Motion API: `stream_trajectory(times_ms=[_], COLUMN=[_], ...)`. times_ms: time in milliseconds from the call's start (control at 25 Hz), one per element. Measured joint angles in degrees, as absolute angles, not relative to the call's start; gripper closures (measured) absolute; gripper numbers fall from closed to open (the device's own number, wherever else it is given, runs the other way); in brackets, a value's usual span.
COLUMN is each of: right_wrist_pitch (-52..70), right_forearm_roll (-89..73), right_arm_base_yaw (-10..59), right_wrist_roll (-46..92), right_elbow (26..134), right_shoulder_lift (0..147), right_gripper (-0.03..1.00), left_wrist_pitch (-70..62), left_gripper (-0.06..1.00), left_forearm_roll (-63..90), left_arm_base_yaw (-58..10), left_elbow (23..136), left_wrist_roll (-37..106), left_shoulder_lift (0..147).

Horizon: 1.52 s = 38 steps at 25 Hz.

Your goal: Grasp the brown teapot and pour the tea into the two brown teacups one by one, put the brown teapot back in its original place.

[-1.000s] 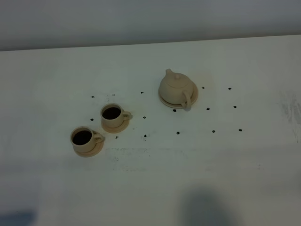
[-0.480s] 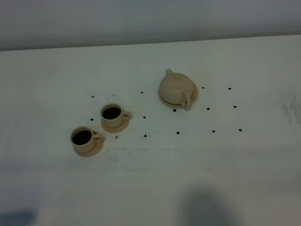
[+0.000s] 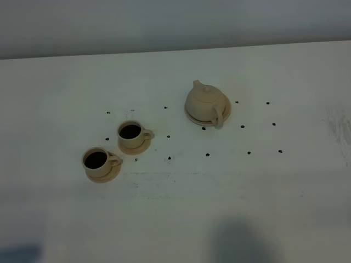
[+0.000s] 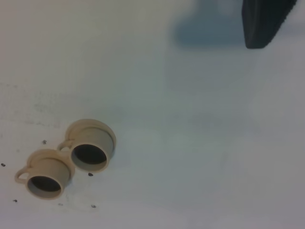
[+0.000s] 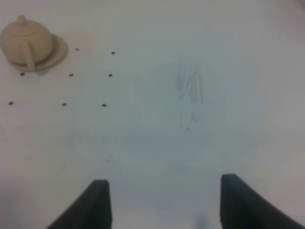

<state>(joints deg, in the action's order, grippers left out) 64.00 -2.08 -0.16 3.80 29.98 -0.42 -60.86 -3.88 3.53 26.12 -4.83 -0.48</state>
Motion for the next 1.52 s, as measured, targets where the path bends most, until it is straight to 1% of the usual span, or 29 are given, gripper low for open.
stream_trajectory(times_ms=[800, 1000, 1520], right_wrist_pitch=[64.0, 64.0, 64.0], right_forearm_roll=[-2.1, -2.1, -2.1], right_arm_base_yaw=[-0.2, -0.2, -0.2], right_wrist_roll=[3.8, 3.8, 3.8], right_elbow=[30.0, 30.0, 30.0], right_shoulder_lift=[-0.4, -0.4, -0.4], right_gripper=[0.48, 0.48, 0.49], left_wrist_pitch=[-60.9, -60.9, -60.9], left_gripper=[0.51, 0.51, 0.51], left_forearm_roll=[-3.9, -3.9, -3.9], left_arm_base_yaw=[3.5, 1.0, 0.9], left_elbow=[26.1, 26.1, 26.1], left_wrist_roll=[-4.8, -4.8, -4.8], left_shoulder_lift=[-0.5, -0.5, -0.5])
